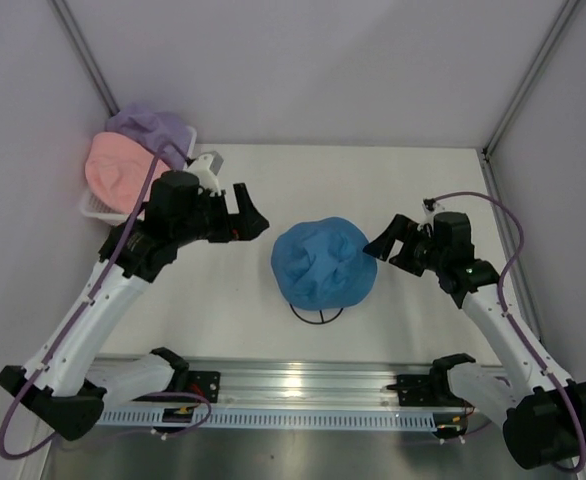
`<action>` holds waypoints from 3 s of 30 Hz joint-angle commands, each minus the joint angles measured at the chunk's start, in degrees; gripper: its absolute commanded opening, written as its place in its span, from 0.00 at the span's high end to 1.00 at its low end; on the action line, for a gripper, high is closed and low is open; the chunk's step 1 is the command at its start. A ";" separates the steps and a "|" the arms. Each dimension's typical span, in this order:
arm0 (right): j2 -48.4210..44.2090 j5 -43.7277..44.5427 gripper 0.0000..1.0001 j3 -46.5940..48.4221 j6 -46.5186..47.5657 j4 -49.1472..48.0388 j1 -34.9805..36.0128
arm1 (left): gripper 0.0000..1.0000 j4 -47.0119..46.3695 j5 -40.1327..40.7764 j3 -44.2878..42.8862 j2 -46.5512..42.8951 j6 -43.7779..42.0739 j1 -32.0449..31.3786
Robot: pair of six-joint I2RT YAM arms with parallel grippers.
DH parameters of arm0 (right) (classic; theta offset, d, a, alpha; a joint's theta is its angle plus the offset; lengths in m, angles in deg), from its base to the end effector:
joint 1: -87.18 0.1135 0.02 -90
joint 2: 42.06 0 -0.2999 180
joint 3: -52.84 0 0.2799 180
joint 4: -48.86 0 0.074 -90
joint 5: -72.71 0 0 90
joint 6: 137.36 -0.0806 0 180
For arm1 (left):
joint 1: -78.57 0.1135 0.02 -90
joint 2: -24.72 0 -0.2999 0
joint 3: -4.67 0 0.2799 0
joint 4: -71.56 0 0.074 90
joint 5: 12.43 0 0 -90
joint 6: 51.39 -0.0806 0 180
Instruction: Stack the hats
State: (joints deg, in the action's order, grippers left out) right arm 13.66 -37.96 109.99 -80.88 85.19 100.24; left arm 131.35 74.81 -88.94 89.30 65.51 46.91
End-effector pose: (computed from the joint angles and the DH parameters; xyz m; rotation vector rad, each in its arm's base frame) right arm 0.2405 0.0850 0.2828 0.1893 2.2561 0.8424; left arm 0.2267 -0.1444 0.4412 0.1202 2.1745 -0.6513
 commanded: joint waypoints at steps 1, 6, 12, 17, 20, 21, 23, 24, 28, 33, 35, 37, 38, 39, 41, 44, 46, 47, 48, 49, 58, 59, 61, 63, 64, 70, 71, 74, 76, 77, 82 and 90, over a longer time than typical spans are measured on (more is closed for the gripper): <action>1.31 0.28 0.06 -2.67 -1.29 -9.96 0.12 | 0.00 -14.88 -13.22 11.24 -4.98 7.91 3.70; 4.30 -4.37 0.13 -6.27 -3.21 -17.95 -1.63 | 0.01 -21.57 -16.04 18.46 -6.13 8.70 4.32; 5.27 -11.76 0.25 -10.75 -7.78 -31.92 -1.90 | 0.00 -24.92 -17.37 20.67 -4.11 8.44 4.77; 3.34 -7.55 0.39 -11.99 -9.11 -31.07 -1.98 | 0.01 -26.58 -14.65 23.13 -1.39 9.66 4.85; 2.81 -4.13 0.55 -11.82 -7.27 -27.38 -1.90 | 0.02 -25.98 -12.80 24.10 0.81 10.37 4.85; 2.81 -3.51 0.58 -11.64 -6.65 -25.72 -1.90 | 0.02 -25.80 -11.57 24.28 1.77 10.54 4.85; 2.99 -1.93 0.64 -11.29 -3.33 -24.13 -1.11 | 0.02 -24.58 -10.42 24.10 2.83 10.55 4.85; 3.16 1.12 0.65 -10.42 -2.00 -19.94 0.20 | 0.02 -23.70 -8.33 23.49 3.36 10.37 4.85; 5.79 5.28 0.66 -10.14 2.22 -14.81 1.79 | 0.01 -18.69 -3.92 20.59 5.56 8.88 5.29; 7.38 3.62 0.74 -12.16 1.09 -16.81 1.79 | 0.01 -16.49 -2.25 15.77 6.09 7.12 7.14; 7.38 3.44 0.83 -12.61 0.56 -17.70 1.97 | 0.00 -14.73 -0.76 13.66 6.52 6.24 8.71; 7.29 4.40 0.85 -12.61 0.47 -18.32 2.06 | 0.00 -12.98 0.04 11.37 6.61 5.80 10.38; 7.47 4.67 0.86 -12.26 0.64 -17.97 1.97 | 0.01 -12.36 0.39 10.75 6.44 5.80 12.83; 7.64 5.71 0.83 -11.99 1.60 -17.18 2.06 | 0.00 -11.74 0.30 9.35 6.35 5.63 14.07; 8.08 8.70 0.69 -9.63 2.84 -12.12 1.80 | 0.01 -11.21 0.83 8.29 5.74 5.36 18.80; 8.79 12.58 0.34 -6.91 4.95 -7.53 -1.70 | 0.00 -10.51 2.05 4.86 5.74 5.01 26.19; 9.31 9.35 0.26 -6.11 5.04 -7.25 -5.83 | 0.00 -10.42 2.50 2.14 7.22 4.66 31.01; 9.49 5.06 0.25 -5.58 4.87 -7.68 -8.03 | 0.01 -10.50 5.37 0.74 8.01 4.48 32.18; 9.75 3.11 0.25 -4.10 4.69 -7.86 -11.79 | 0.00 -10.94 6.18 0.11 10.02 3.52 34.01; 9.93 1.17 0.25 -3.21 4.78 -8.30 -12.44 | 0.00 -11.12 7.06 -1.46 11.26 3.34 35.86; 5.36 1.59 0.22 5.15 6.18 -9.27 -14.38 | 0.18 -15.33 0.51 -9.29 28.38 0.53 49.91; 4.49 2.03 0.22 5.06 6.27 -9.79 -14.38 | 0.18 -15.95 -0.74 -9.47 29.54 0.53 51.16; 3.96 2.47 0.21 4.89 5.75 -10.14 -14.38 | 0.17 -18.57 -3.29 -9.74 31.65 0.26 53.27; 3.69 3.09 0.21 4.62 5.31 -11.20 -14.38 | 0.17 -18.68 -2.86 -12.00 35.17 -0.52 53.63; 3.69 3.26 0.20 4.62 4.78 -11.55 -14.38 | 0.17 -18.68 -2.69 -12.63 36.31 -0.96 53.63; 4.65 3.88 0.18 5.76 4.78 -14.01 -14.38 | 0.18 -19.47 3.11 -17.11 43.96 -2.72 53.72; 4.92 4.23 0.18 5.85 4.78 -14.19 -14.38 | 0.18 -19.38 4.77 -17.38 44.84 -2.90 53.72; 6.24 4.41 0.18 6.38 4.17 -14.54 -14.38 | 0.23 -18.68 7.68 -18.61 48.00 -3.52 53.72; 7.29 4.41 0.18 6.90 3.81 -14.80 -14.38 | 0.30 -18.33 9.44 -18.61 49.32 -3.69 53.72; 7.47 4.75 0.18 7.17 3.64 -14.54 -14.38 | 0.34 -18.24 9.79 -18.44 49.68 -3.78 53.72; 7.73 5.02 0.18 8.57 3.98 -14.10 -14.38 | 0.76 -17.63 11.64 -17.73 50.03 -4.39 53.72; 4.31 4.85 0.18 9.28 3.99 -13.40 -14.38 | 0.99 -18.23 8.04 -17.03 42.24 -7.73 53.02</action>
State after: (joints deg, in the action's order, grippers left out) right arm 20.50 -33.80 116.61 -76.51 73.23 85.95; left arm 114.65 84.31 -105.29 139.18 60.39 100.59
